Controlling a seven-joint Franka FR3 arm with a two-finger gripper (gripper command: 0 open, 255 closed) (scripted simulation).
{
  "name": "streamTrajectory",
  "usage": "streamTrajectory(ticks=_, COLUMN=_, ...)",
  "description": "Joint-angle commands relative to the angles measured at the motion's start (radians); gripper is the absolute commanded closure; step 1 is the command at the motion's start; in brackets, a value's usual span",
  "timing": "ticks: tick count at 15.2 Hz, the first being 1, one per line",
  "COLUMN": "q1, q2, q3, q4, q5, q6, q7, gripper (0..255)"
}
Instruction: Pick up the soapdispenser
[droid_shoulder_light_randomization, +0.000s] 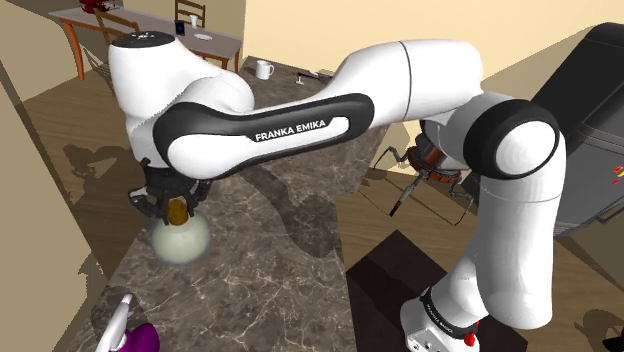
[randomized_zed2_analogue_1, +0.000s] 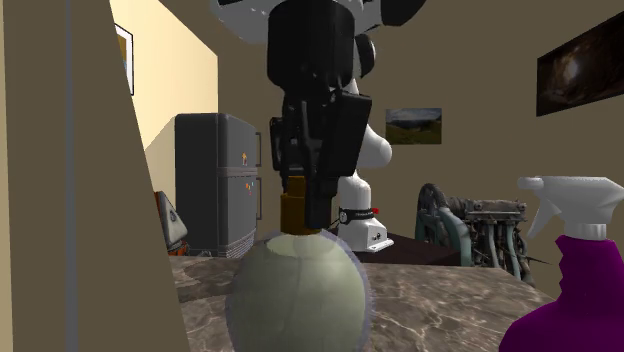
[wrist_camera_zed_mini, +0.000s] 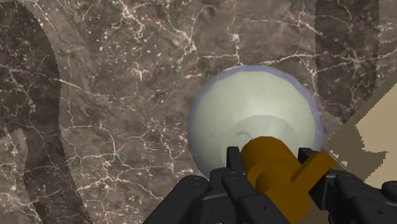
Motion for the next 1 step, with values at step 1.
streamTrajectory(ticks=1, q1=-0.001, q2=-0.004, q3=0.001, q4=0.003, q5=0.002, q6=-0.006, q7=-0.002, gripper=255)
